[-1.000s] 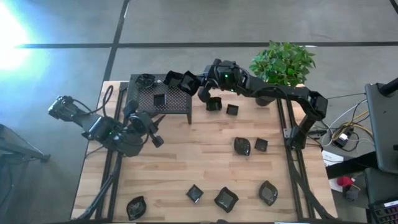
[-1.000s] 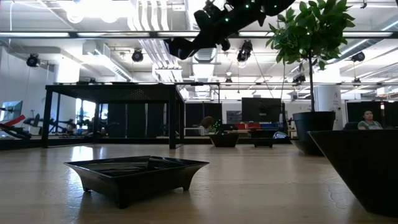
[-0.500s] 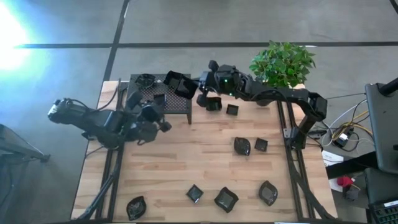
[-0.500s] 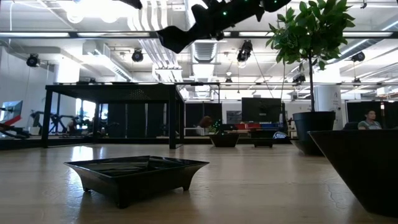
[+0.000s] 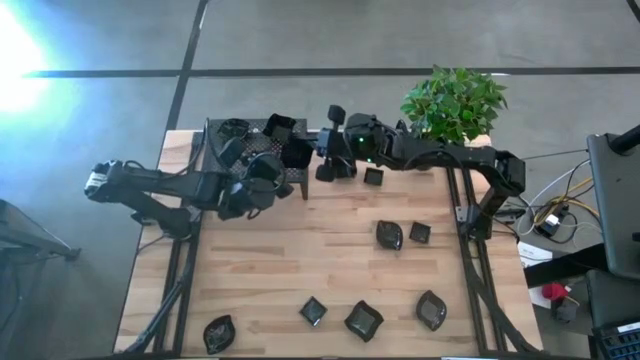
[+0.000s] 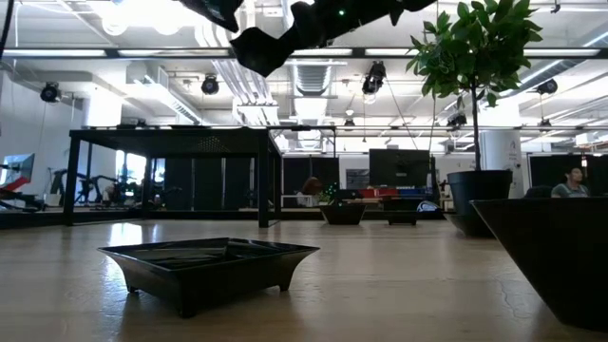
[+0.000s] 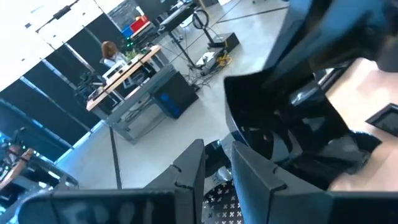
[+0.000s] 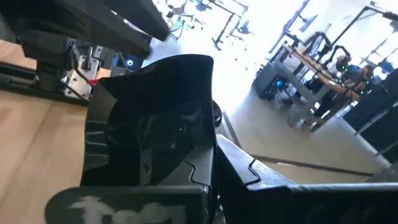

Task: Pick & Place Mini shaped plates
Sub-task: Stack the distorted square plate on top of the distorted square plate on the shelf

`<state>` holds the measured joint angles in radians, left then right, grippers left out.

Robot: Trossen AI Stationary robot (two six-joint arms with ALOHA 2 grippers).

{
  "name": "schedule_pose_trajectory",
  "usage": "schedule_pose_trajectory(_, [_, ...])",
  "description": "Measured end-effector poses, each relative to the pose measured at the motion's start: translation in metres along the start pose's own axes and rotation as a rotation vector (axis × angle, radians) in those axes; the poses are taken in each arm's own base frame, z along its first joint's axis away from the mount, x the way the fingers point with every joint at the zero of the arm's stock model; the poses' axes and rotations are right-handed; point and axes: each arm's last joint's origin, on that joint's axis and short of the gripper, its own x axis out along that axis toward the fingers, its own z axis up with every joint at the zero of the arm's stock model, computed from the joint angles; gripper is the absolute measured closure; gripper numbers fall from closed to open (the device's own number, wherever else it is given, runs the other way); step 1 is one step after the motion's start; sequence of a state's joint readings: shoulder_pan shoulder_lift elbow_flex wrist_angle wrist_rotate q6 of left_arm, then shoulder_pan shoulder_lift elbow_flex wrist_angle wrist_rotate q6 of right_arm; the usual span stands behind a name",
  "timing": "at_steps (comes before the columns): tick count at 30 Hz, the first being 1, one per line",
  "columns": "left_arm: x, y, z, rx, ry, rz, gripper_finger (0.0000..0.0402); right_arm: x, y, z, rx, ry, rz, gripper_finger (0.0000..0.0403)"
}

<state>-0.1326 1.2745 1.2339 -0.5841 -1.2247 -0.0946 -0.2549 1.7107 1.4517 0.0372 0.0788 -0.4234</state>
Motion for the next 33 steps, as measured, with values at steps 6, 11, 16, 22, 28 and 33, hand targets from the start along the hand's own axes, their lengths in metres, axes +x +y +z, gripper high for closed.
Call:
schedule_pose_trajectory(6, [0.006, -0.005, -0.001, -0.034, 0.01, 0.013, 0.0325, 0.0, 0.0, 0.0, -0.052, -0.003, -0.002, 0.0395])
schedule_pose_trajectory(11, [0.009, -0.009, 0.001, -0.058, 0.007, 0.0, 0.0325, 0.0, 0.0, 0.0, -0.079, -0.003, -0.004, 0.0395])
schedule_pose_trajectory(16, [0.018, -0.015, 0.0, -0.048, 0.023, 0.016, 0.0325, 0.0, -0.001, 0.0, -0.089, 0.001, -0.009, 0.0395])
schedule_pose_trajectory(22, [0.018, -0.014, 0.0, -0.03, 0.021, 0.022, 0.0325, 0.0, -0.003, -0.001, -0.12, 0.002, -0.01, 0.0395])
schedule_pose_trajectory(28, [0.014, -0.003, 0.004, -0.062, 0.007, 0.027, 0.0325, 0.001, -0.008, -0.003, -0.117, 0.01, -0.025, 0.0395])
schedule_pose_trajectory(33, [0.012, 0.0, 0.005, -0.071, 0.004, 0.027, 0.0325, 0.001, -0.011, -0.005, -0.128, 0.035, -0.07, 0.0395])
